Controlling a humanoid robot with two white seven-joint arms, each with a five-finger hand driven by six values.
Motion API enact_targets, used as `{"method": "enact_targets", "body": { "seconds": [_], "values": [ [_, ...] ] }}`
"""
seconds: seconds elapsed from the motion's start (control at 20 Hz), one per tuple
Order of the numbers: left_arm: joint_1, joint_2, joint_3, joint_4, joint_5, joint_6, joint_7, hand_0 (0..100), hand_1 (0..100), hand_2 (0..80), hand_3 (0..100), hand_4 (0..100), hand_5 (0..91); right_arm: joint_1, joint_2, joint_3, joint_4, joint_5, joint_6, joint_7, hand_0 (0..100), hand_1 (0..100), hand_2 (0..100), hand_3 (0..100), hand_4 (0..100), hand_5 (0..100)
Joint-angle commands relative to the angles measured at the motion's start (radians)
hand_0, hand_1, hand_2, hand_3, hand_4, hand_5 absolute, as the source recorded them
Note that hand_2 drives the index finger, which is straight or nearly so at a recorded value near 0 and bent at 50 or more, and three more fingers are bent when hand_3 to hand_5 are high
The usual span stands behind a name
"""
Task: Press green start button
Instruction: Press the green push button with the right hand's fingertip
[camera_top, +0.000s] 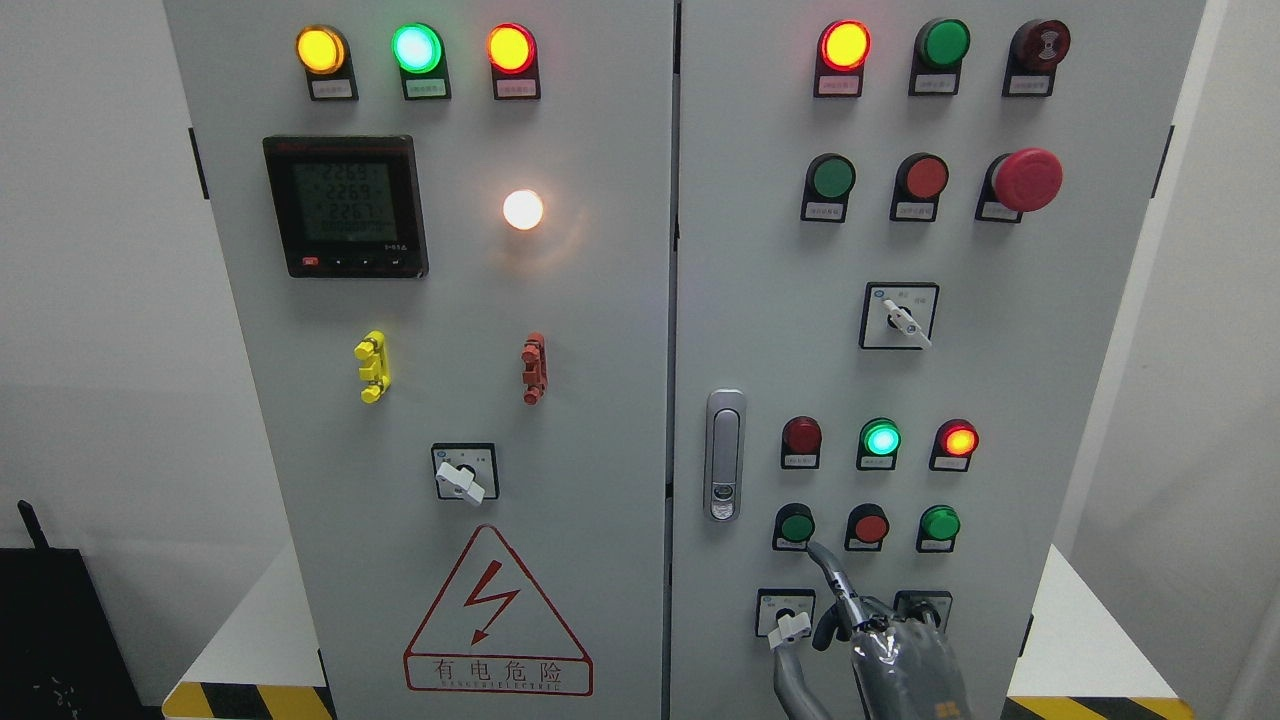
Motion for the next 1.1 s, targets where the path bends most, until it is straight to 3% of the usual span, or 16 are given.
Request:
{"method": "enact_targets", "body": {
  "seconds": [0.0, 1.05],
  "values": [
    [0.001, 0.000, 0.000, 0.000, 0.000, 0.000, 0.000, 12, 56, 0.0, 0, 0, 0.0, -0.034, 0.001, -0.032, 0.072, 0.006, 0.000, 0.004, 60, 34, 0, 69, 70, 75],
    [-0.001, 0.000, 0.000, 0.000, 0.000, 0.000, 0.000, 12, 56, 0.0, 0, 0, 0.0, -0.085, 0.003, -0.032, 0.136, 0.006, 0.009, 0.004, 61, 34, 0, 70, 71, 75]
  ]
}}
